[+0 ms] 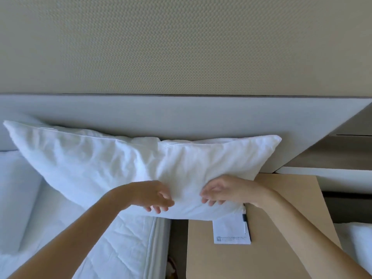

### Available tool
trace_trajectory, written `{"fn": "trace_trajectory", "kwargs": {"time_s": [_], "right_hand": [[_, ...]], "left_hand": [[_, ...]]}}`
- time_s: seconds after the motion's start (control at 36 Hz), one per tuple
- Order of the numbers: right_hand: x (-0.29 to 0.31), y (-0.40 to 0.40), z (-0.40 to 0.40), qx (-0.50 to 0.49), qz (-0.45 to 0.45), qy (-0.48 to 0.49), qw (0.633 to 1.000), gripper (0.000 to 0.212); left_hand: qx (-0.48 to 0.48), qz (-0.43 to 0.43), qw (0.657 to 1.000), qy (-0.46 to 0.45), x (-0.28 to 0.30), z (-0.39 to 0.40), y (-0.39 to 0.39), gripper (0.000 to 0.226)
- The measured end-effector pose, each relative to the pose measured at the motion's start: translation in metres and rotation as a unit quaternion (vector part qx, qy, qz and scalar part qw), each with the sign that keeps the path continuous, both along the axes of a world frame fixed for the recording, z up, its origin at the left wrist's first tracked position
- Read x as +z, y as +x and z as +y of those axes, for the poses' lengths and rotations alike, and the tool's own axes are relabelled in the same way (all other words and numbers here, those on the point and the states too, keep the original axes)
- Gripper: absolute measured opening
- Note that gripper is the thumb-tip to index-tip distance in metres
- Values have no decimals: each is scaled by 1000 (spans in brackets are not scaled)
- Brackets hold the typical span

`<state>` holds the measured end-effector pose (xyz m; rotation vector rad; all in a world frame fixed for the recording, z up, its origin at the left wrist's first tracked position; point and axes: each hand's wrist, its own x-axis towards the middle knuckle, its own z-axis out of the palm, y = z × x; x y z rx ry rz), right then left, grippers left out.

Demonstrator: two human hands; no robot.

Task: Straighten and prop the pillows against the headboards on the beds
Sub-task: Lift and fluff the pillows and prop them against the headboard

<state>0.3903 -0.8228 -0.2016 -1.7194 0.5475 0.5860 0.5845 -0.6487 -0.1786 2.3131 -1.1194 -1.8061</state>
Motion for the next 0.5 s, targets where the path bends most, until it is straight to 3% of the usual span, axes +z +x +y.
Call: {"fn": "trace_trajectory", "kwargs": {"time_s": [0.22,0.33,0.5], "right_hand": [[-54,91,84,178,153,69,970,44],[-71,121,94,236,221,7,946,56],[-66,157,56,152,325,43,932,58]], "left_hand": [[-116,12,979,167,-59,25,26,45],[-125,23,974,186,-68,15,46,52],[-85,30,981,175,-66,0,93,48]]}}
